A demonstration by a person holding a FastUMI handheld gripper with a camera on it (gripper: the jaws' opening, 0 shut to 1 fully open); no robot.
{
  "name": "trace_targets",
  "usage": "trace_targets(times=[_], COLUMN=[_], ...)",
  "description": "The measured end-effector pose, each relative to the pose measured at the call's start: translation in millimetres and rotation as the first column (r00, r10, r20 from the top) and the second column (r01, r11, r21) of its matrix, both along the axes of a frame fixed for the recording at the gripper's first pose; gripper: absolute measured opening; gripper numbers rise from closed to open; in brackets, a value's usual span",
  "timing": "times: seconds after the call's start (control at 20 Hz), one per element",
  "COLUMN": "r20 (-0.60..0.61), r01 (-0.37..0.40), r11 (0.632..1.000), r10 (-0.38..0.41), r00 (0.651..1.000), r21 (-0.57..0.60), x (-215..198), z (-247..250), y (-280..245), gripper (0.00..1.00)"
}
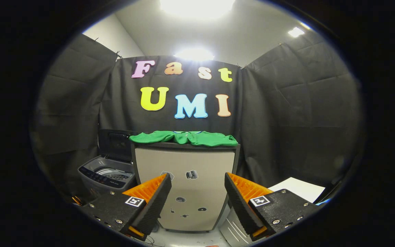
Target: Put the clothes into the washing machine and then close the washing machine lid.
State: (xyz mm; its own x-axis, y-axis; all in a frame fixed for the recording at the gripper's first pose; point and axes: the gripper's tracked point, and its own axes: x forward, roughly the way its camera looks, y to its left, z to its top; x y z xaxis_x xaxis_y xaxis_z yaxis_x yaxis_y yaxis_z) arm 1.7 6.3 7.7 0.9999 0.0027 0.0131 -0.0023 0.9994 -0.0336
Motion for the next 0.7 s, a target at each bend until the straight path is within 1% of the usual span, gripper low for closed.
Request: trace_targets(times=[0.15, 0.35, 0.5, 0.7], r20=[0.004, -0.026, -0.023, 0.071], r01=[-0.002, -0.016, -0.043, -0.056], r11=[1.0, 1.0, 0.999, 0.998], r10=[0.002, 0.017, 0.044, 0.059], r00=[1.0, 1.0, 0.999, 0.996], r21=[-0.007, 0.016, 0.014, -0.042], x=[4, 33, 71, 125], z=[5, 21, 53, 116], y=[1, 10, 20, 30], gripper=[0.96, 0.96, 0.96, 0.96])
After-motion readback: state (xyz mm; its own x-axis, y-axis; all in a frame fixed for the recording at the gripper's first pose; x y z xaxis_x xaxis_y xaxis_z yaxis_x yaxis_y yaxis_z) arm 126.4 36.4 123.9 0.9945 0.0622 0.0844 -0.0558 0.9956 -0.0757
